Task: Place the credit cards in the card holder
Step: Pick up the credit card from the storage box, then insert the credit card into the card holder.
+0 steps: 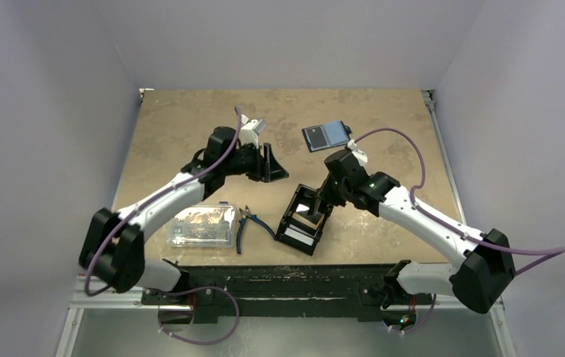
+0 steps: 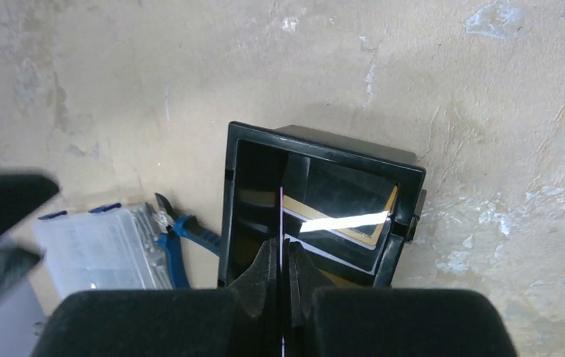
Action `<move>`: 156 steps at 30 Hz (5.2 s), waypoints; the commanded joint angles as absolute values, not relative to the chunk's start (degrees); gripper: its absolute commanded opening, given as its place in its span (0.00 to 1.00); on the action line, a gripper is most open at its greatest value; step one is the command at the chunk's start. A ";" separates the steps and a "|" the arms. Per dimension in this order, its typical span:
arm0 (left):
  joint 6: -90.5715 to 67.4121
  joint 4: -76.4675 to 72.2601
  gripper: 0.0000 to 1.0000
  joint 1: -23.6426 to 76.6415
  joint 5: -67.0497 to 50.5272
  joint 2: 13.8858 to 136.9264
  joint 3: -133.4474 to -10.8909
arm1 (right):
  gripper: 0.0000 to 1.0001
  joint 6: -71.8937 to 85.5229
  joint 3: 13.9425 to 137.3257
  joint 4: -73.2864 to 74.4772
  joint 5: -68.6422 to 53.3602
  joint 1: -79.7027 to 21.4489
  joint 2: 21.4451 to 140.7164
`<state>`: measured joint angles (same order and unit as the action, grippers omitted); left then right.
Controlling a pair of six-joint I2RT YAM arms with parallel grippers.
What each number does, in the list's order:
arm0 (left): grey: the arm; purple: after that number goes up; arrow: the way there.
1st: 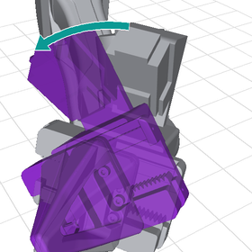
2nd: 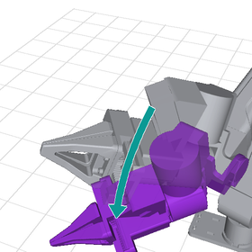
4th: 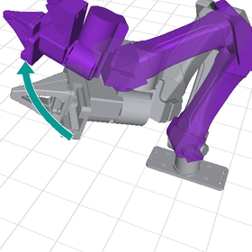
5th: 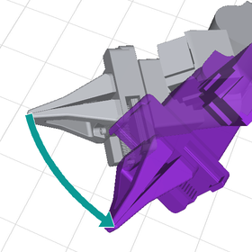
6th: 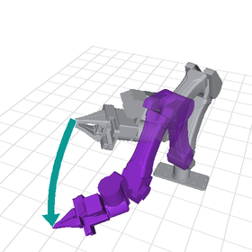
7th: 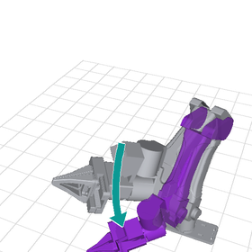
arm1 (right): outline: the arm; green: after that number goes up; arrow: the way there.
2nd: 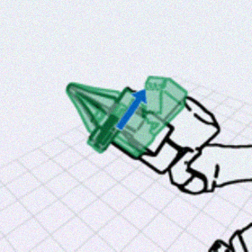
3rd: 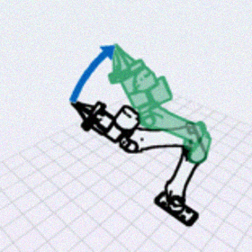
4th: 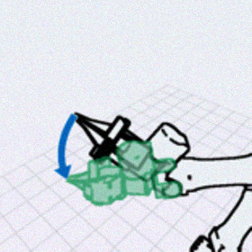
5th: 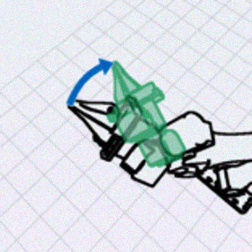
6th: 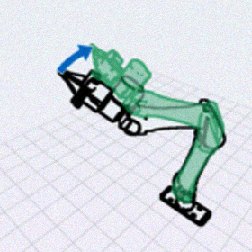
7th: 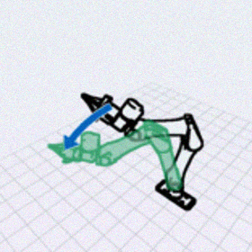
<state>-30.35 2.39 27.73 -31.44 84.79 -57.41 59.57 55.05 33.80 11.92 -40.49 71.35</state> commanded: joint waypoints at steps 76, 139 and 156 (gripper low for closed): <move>-45.40 -0.46 0.00 30.31 -28.96 132.53 -104.44 | 0.64 7.08 102.32 16.77 -26.54 -3.13 123.32; -78.53 -27.68 0.00 25.40 -38.94 150.56 -108.36 | 0.13 5.36 109.49 21.41 -26.01 -3.11 136.88; -82.14 -33.38 0.00 26.93 -39.54 151.54 -109.36 | 0.11 5.36 110.10 22.04 -26.77 -3.10 137.45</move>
<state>-79.59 -27.14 26.11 -38.94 151.24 -107.37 6.48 108.86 18.94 -26.06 -2.57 135.59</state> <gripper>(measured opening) 0.030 0.117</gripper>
